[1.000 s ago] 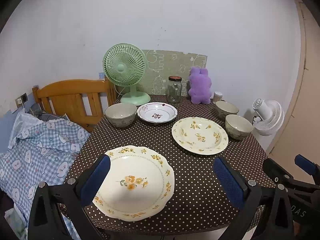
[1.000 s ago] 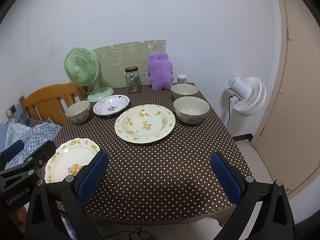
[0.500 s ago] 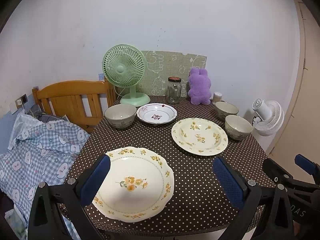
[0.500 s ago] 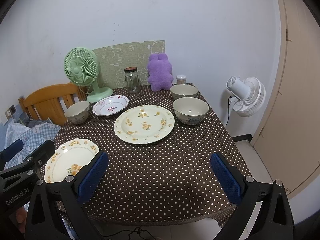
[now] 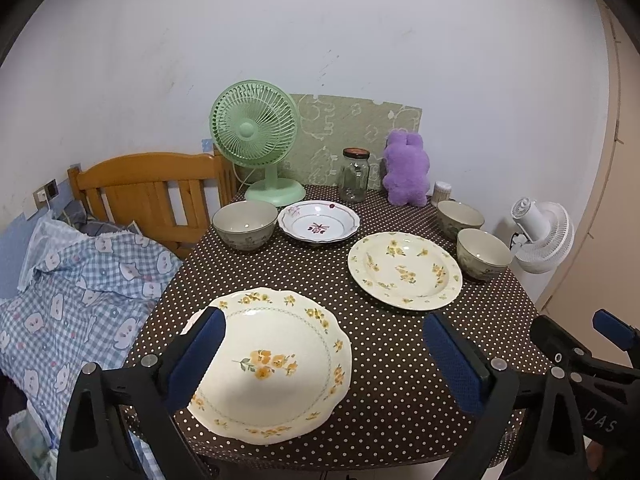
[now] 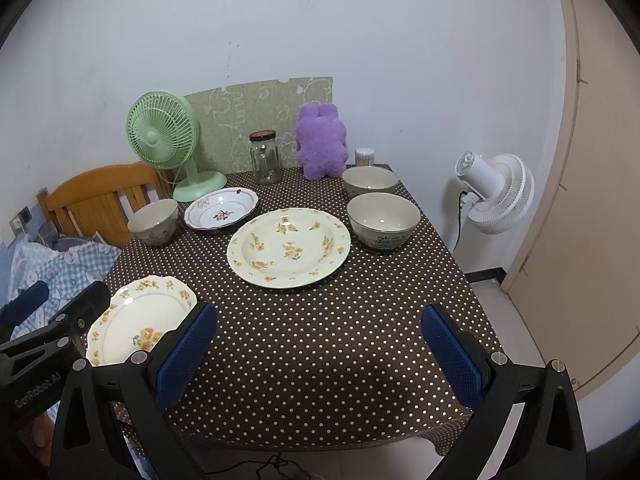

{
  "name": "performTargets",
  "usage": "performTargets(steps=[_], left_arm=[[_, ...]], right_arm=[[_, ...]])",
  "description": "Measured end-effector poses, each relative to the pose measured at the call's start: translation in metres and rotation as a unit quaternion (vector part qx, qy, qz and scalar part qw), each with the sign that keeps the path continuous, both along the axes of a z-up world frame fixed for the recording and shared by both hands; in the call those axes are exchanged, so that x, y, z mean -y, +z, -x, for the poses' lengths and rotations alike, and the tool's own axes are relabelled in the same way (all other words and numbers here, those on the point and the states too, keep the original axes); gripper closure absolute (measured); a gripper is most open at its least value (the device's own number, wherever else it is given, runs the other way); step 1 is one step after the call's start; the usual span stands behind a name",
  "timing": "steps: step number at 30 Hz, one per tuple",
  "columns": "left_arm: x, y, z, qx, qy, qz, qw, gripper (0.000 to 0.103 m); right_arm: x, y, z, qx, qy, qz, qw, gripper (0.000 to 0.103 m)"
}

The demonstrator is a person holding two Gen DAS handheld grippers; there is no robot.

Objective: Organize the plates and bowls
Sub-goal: 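Grasp the rim of the large yellow-floral plate with the left gripper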

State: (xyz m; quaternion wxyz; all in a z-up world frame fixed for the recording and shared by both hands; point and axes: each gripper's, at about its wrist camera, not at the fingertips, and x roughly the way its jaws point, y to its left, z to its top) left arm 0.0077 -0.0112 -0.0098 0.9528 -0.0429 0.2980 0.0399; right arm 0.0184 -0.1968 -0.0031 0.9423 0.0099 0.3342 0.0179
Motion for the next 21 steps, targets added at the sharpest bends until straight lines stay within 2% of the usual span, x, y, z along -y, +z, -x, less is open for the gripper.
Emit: performTargets(steps=[6, 10, 21], left_arm=[[-0.008, 0.004, -0.002, -0.011, 0.017, -0.006, 0.9998, 0.005], [-0.017, 0.001, -0.009, -0.024, 0.023, -0.009, 0.9994, 0.010], [-0.072, -0.028, -0.050, -0.067, 0.021, -0.009, 0.9975, 0.016]], right_arm=[[-0.012, 0.001, -0.009, -0.015, 0.013, -0.005, 1.000, 0.001], [-0.028, 0.000, -0.017, -0.025, 0.024, -0.007, 0.999, 0.005], [-0.090, -0.024, -0.057, -0.068, 0.033, -0.003, 0.997, 0.009]])
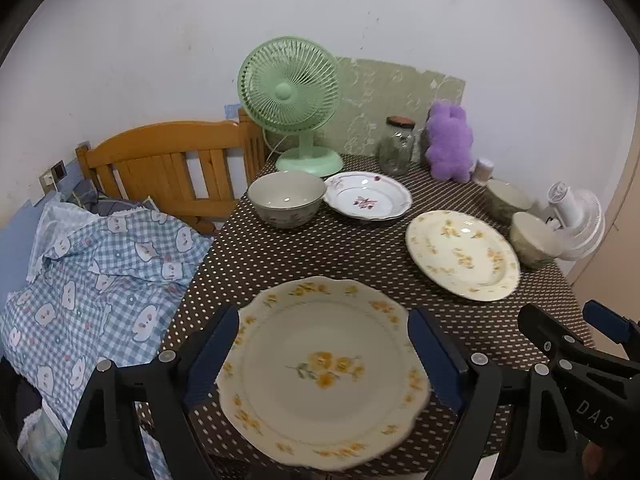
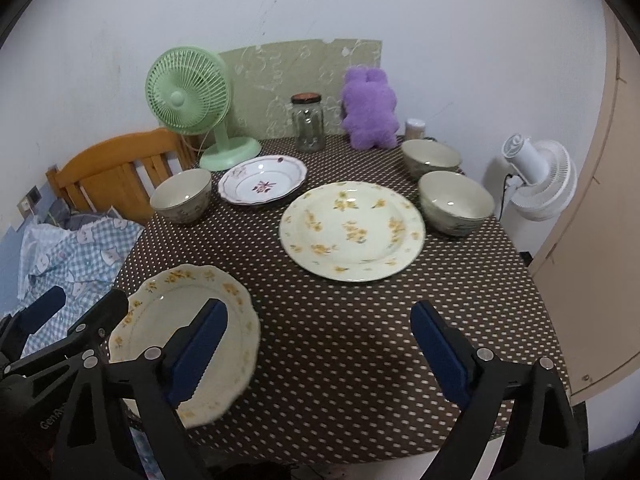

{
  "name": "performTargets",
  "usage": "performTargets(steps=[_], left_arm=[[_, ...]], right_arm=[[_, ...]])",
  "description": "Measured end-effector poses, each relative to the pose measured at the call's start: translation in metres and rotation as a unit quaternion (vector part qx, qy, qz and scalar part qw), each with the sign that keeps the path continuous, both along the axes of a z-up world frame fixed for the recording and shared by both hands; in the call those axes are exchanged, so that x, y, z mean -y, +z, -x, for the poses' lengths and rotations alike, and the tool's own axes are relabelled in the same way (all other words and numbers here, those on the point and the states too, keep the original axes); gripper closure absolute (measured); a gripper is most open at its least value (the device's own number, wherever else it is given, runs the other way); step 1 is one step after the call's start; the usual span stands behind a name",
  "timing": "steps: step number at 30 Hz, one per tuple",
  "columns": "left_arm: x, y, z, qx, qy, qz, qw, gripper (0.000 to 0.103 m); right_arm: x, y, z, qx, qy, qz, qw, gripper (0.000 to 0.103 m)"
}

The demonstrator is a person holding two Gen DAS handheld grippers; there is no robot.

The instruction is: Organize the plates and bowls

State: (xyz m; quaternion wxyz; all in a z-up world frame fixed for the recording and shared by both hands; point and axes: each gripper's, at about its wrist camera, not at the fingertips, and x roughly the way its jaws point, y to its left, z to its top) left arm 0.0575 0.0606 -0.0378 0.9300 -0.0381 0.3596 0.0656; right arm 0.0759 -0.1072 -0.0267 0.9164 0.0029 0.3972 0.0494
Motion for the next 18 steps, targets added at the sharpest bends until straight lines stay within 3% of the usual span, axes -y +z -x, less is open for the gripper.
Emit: performTargets(steps=[18], left_arm=[[-0.058, -0.079, -0.054, -0.112, -0.011, 0.000, 0.9936, 0.024]], right_arm=[[-0.081, -0.084, -0.053, -0.103, 0.001, 0.016, 0.995, 0.025]])
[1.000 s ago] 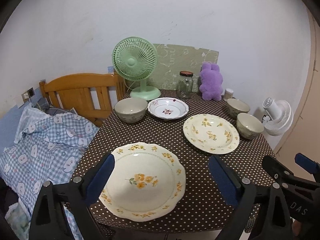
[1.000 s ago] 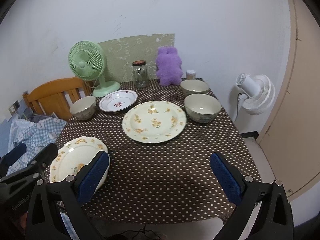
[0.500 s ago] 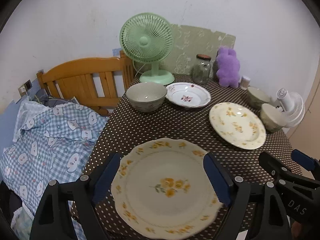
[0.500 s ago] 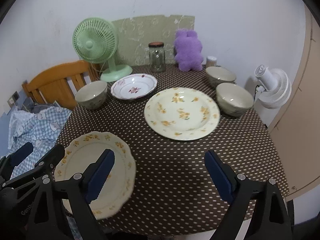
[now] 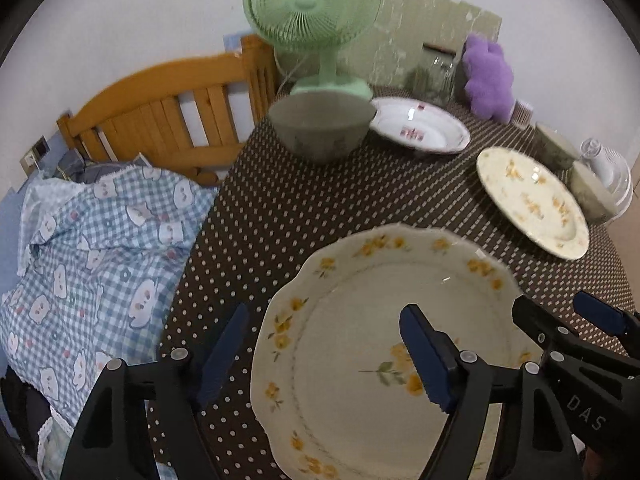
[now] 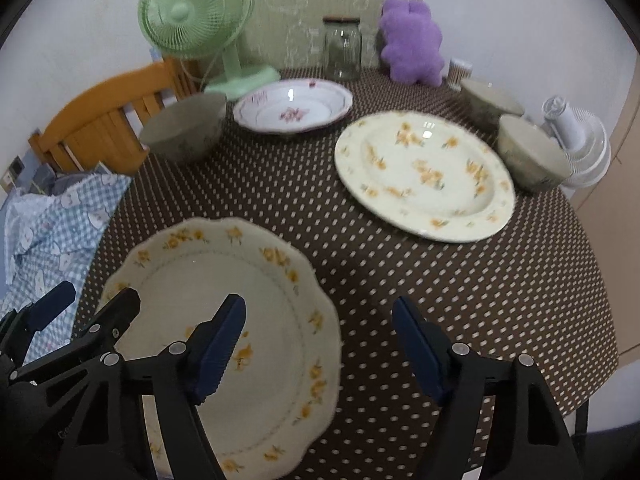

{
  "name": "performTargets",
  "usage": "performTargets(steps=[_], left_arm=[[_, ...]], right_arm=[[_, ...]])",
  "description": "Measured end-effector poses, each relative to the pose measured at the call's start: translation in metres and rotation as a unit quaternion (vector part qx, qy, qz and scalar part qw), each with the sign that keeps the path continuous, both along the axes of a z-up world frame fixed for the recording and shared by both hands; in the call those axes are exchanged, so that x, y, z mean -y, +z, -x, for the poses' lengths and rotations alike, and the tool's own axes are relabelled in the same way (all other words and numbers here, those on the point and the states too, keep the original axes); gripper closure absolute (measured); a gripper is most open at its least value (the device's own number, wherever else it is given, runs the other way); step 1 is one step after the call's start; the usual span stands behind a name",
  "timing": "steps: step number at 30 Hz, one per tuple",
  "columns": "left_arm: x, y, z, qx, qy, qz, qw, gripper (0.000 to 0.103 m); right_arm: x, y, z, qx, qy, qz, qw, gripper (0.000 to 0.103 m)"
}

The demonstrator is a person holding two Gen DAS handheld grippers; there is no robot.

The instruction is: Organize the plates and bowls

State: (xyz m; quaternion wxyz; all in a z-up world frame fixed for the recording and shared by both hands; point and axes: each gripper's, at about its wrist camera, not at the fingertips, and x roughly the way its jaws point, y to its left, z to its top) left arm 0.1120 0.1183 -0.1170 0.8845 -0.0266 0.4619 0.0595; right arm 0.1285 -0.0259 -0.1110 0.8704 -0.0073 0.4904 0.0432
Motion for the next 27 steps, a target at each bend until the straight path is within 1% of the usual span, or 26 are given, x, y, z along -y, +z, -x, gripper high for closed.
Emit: performTargets(steps=[3, 6, 13, 19, 22, 27], left_arm=[[-0.006, -0.011, -0.005, -0.013, -0.005, 0.007, 0.9999, 0.024], [-0.009, -0.021, -0.010, -0.026, -0.010, 0.012, 0.9995, 0.027], [-0.013, -0.036, -0.021, -0.056, -0.022, 0.027, 0.9978, 0.038], [-0.011, -0.038, -0.025, -0.065, -0.034, 0.022, 0.9971, 0.038], [-0.010, -0.037, -0.030, -0.069, -0.039, 0.025, 0.9966, 0.038], [-0.005, -0.032, -0.038, -0.058, -0.053, 0.026, 0.9965, 0.039]], right_arm=[[-0.006, -0.015, -0.004, -0.020, -0.008, 0.004, 1.000, 0.029], [-0.008, -0.028, -0.006, -0.040, -0.020, 0.004, 0.999, 0.032], [-0.012, -0.051, -0.012, -0.081, -0.033, 0.003, 0.996, 0.046], [-0.012, -0.051, -0.015, -0.086, -0.036, -0.001, 0.996, 0.046], [-0.012, -0.051, -0.019, -0.091, -0.039, 0.000, 0.995, 0.046], [-0.006, -0.046, -0.027, -0.084, -0.049, 0.013, 0.995, 0.046]])
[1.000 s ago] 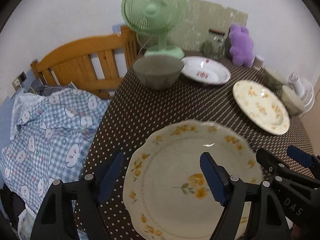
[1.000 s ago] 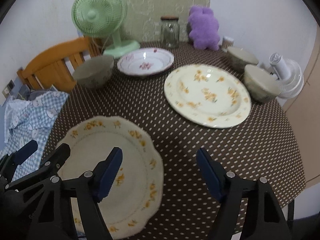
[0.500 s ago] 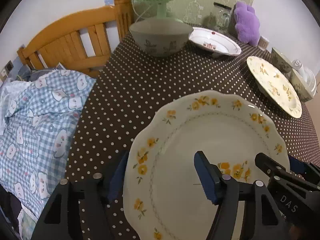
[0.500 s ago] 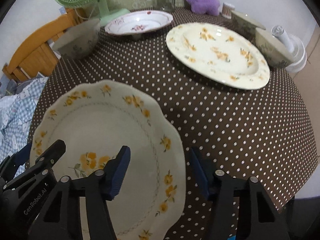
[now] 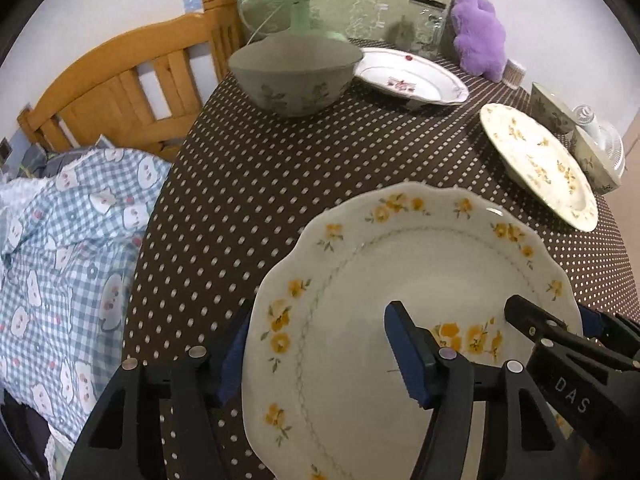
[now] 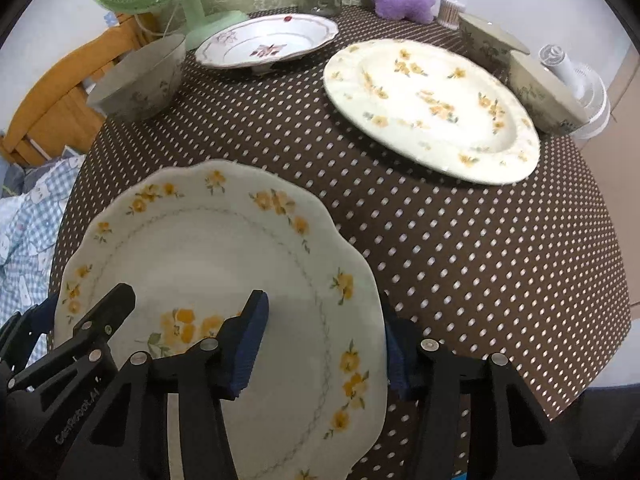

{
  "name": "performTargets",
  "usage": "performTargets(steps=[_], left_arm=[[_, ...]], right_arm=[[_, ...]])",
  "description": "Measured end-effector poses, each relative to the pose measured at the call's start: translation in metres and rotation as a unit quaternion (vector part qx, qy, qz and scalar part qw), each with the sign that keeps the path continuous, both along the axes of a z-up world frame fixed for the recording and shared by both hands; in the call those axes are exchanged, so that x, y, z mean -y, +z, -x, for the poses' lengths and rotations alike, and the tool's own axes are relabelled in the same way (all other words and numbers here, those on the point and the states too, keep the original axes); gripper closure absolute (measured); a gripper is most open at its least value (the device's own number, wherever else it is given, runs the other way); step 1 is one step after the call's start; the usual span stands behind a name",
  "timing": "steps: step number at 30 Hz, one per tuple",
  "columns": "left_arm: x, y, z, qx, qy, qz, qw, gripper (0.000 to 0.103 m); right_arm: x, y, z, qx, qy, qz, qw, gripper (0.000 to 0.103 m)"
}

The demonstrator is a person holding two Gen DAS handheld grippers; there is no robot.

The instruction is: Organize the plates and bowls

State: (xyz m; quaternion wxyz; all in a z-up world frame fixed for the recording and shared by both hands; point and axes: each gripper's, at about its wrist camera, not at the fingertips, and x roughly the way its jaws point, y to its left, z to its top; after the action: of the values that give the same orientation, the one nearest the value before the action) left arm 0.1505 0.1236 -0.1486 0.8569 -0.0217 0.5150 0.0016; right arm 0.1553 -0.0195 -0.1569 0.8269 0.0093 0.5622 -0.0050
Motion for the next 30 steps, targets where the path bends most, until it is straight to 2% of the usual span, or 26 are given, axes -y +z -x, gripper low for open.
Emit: performTargets(steps=[21, 24, 26, 30], left_arm=[[0.026, -0.007, -0.019, -0.014, -0.017, 0.004, 0.9997, 0.038], [0.027, -0.006, -0.019, -0.016, -0.026, 0.006, 0.9995, 0.034], [0.030, -0.006, -0.021, -0.019, -0.032, 0.010, 0.9993, 0.027], [0.029, -0.006, -0.023, -0.026, -0.039, 0.018, 0.9987, 0.025]], right_arm=[[0.028, -0.002, -0.027, 0.004, -0.033, 0.010, 0.999, 0.046], [0.032, -0.004, -0.029, 0.000, -0.038, 0.002, 0.999, 0.046], [0.033, -0.005, -0.030, -0.007, -0.040, 0.001, 0.999, 0.045], [0.029, -0.003, -0.029, -0.008, -0.031, 0.006, 0.999, 0.042]])
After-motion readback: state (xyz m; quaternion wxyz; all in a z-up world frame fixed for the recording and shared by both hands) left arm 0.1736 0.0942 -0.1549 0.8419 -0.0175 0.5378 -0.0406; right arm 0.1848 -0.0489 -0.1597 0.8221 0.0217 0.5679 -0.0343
